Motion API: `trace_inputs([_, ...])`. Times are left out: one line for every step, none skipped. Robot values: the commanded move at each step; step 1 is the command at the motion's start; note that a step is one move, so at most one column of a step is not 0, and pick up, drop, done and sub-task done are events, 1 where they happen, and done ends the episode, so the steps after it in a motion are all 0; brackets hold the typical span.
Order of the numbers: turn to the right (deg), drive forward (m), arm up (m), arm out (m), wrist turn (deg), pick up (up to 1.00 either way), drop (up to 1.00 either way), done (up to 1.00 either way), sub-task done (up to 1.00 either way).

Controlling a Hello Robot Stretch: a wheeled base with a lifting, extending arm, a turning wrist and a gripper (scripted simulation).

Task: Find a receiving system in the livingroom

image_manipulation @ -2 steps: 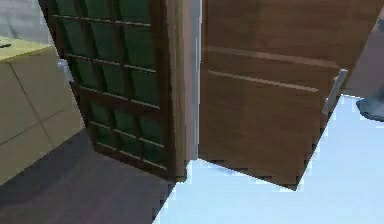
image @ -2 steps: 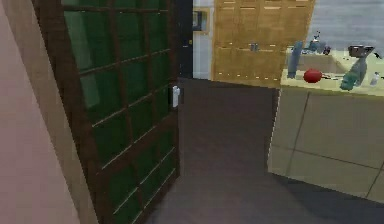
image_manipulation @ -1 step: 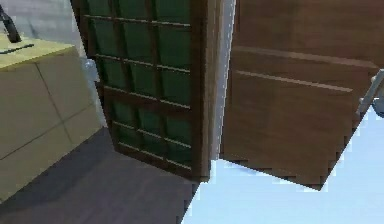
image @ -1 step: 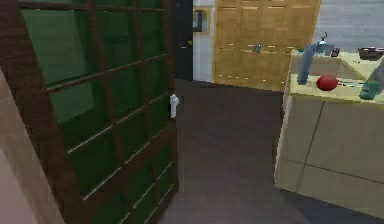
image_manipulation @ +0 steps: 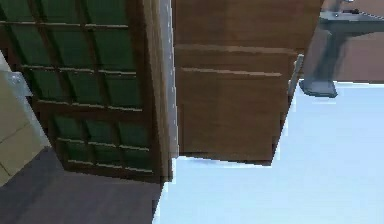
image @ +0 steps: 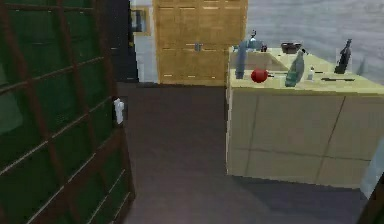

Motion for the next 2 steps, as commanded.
trace_inputs([0.0, 1.0, 0.0, 0.0, 0.0, 0.0, 0.0, 0.0, 0.0])
trace_inputs([12.0, 0.0, 0.0, 0.0, 0.0, 0.0, 0.0, 0.0, 0.0])
